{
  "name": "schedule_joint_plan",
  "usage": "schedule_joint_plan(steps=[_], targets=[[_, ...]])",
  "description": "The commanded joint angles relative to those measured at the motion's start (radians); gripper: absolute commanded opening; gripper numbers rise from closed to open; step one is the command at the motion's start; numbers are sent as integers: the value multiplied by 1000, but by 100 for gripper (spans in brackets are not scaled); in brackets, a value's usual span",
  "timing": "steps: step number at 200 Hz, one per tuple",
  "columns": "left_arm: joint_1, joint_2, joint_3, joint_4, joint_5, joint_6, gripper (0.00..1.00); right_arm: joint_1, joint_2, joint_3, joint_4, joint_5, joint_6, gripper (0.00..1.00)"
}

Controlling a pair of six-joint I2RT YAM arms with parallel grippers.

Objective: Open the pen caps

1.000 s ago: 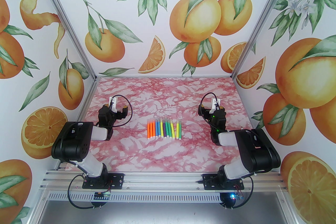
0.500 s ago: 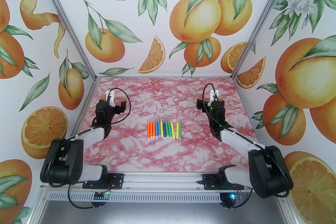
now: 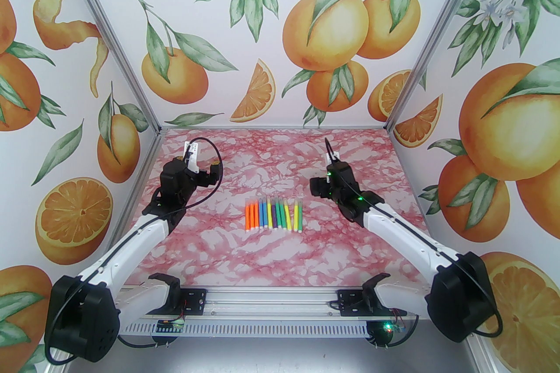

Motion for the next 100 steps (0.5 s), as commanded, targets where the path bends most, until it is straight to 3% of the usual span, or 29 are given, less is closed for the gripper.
schedule_joint_plan(steps=[1,100], targets=[[-4,-36,38,-105,61,-50,100,46,42,29,-135,-50,91,77],[-9,-30,44,-146,133,-92,100,122,219,-5,-111,-129,229,57]])
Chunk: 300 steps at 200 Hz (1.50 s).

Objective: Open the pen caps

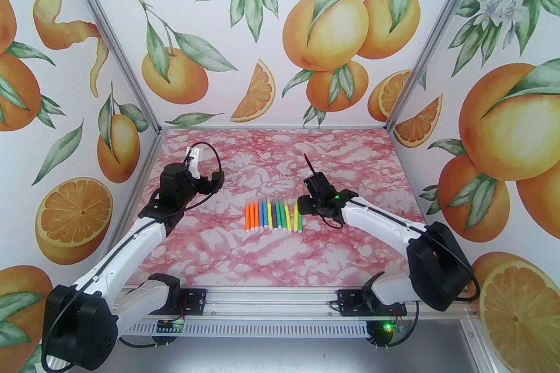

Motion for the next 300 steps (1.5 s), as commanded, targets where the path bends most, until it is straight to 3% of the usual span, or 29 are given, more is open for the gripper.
schedule_joint_plan(steps=[1,174,271,300], targets=[[-6,-3,37,-13,28,-22,100,16,28,-11,-16,-25,50,56],[-6,-24,39,-28,17,-29,100,79,154,-28,26,-50,102,42],[-7,-94,55,-99,-7,-36,100,75,276,122,-267,22,-33,32],[-6,-108,57,-105,-8,-33,100,72,321,144,-298,11,-46,23]])
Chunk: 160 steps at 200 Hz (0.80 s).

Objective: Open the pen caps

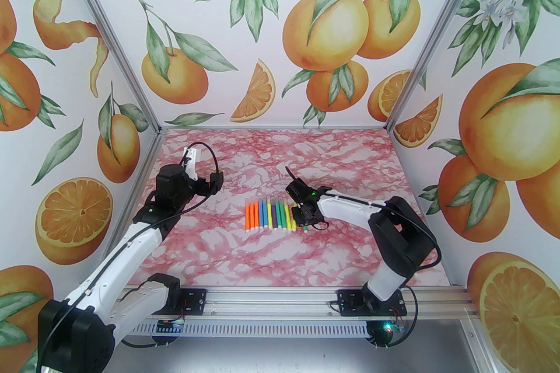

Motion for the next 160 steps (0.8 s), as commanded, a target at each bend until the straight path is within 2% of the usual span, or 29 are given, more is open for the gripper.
schedule_joint_plan(steps=[1,49,84,118,160], targets=[[-2,-23,43,-28,-7,-12,100,-3,54,2,-115,29,-35,23],[-2,31,12,6,20,-56,100,-19,-14,-31,-54,17,-24,10],[-4,113,4,61,120,-149,99,-33,-165,-59,4,-30,-58,4],[-7,186,5,136,230,-267,96,-39,-295,-76,113,-178,-104,2],[-25,255,29,174,355,-355,90,-38,-304,-72,269,-382,-129,1]])
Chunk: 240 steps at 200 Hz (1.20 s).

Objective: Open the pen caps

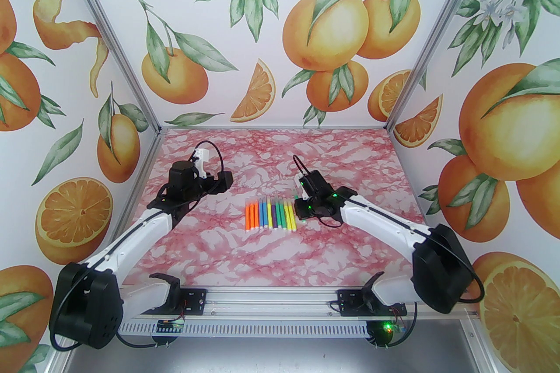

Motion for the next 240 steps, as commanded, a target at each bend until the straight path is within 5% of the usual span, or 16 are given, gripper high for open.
schedule_joint_plan(steps=[1,82,178,240], targets=[[-17,25,26,62,112,-80,90,-1,11,-4,135,-167,-32,1],[-83,62,76,97,324,-145,80,26,45,9,370,-409,-26,0],[-111,167,120,159,551,-203,58,54,64,32,412,-443,-24,0],[-129,180,130,188,580,-226,52,59,64,30,417,-453,-26,0]])
